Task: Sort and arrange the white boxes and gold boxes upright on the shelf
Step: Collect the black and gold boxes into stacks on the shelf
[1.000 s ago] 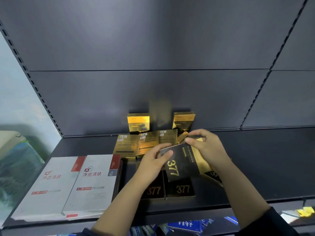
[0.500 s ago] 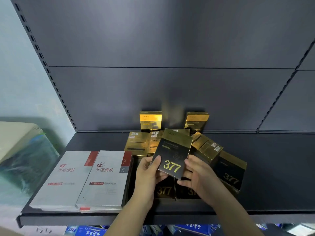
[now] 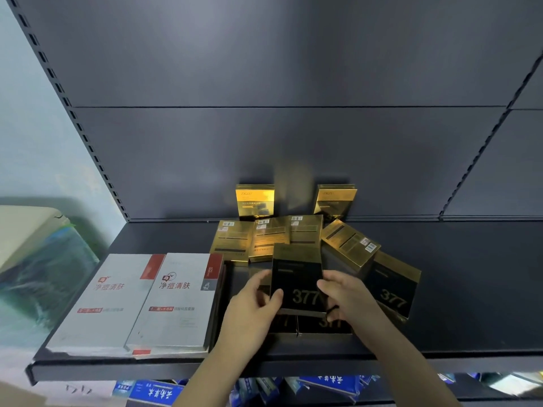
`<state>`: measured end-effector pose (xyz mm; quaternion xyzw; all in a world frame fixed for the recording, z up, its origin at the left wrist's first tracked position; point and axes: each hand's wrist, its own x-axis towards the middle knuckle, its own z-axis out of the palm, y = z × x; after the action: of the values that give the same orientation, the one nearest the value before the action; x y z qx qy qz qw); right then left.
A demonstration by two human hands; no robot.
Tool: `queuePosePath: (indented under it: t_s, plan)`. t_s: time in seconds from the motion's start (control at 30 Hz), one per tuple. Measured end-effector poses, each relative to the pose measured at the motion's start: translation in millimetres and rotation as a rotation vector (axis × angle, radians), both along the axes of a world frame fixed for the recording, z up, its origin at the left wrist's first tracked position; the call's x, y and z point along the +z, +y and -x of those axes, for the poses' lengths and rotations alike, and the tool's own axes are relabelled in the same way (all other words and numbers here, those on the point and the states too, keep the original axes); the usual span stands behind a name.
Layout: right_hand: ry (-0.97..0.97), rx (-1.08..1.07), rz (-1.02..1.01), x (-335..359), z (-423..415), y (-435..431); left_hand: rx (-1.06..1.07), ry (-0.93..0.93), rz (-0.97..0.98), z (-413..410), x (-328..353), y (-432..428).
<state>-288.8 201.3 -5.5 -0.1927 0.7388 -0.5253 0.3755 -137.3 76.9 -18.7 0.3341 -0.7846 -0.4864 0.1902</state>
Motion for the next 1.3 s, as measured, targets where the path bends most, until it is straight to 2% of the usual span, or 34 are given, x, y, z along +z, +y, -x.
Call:
queuePosePath:
  t_s: [0.1,0.2,0.33,0.47,0.53,0.63,0.77,0.87,0.97,1.07,1.17,1.23,1.3]
  plan:
    - [0.162,0.104,-0.068,-5,-9,-2,0.002,-0.109,0.283,-9,-3,2]
    - [0.197,0.152,-0.076,-12,-15,-12,0.046,-0.198,0.446,-16,-3,4]
    - [0.184,0.182,-0.109,-20,-24,-27,0.126,-0.344,0.475,-13,-3,7]
    - [0.251,0.205,-0.143,-19,-25,-34,0.115,-0.524,0.507,-7,-4,8]
    - [0.27,0.218,-0.162,-15,-23,-36,0.111,-0.531,0.508,-4,-3,6]
    - [0.355,0.233,-0.166,-9,-10,-44,0.122,-0.417,0.506,0,3,-4]
    - [0.737,0.237,-0.159,3,19,-70,0.008,-0.211,0.39,9,23,-23]
    - [1.054,0.316,-0.2,2,38,-90,-0.083,-0.189,0.327,12,42,-36]
    - [1.242,0.483,-0.287,-4,47,-104,-0.174,-0.177,0.342,14,58,-48]
    - [1.414,0.603,-0.35,-9,50,-113,-0.235,-0.217,0.259,20,60,-65]
    - [1.401,0.507,-0.233,-7,56,-115,-0.177,-0.213,0.14,22,55,-78]
    - [1.244,0.33,-0.11,5,61,-113,-0.098,-0.164,0.053,22,54,-83]
    - [1.001,0.186,-0.018,27,63,-110,-0.016,-0.102,-0.001,23,56,-86]
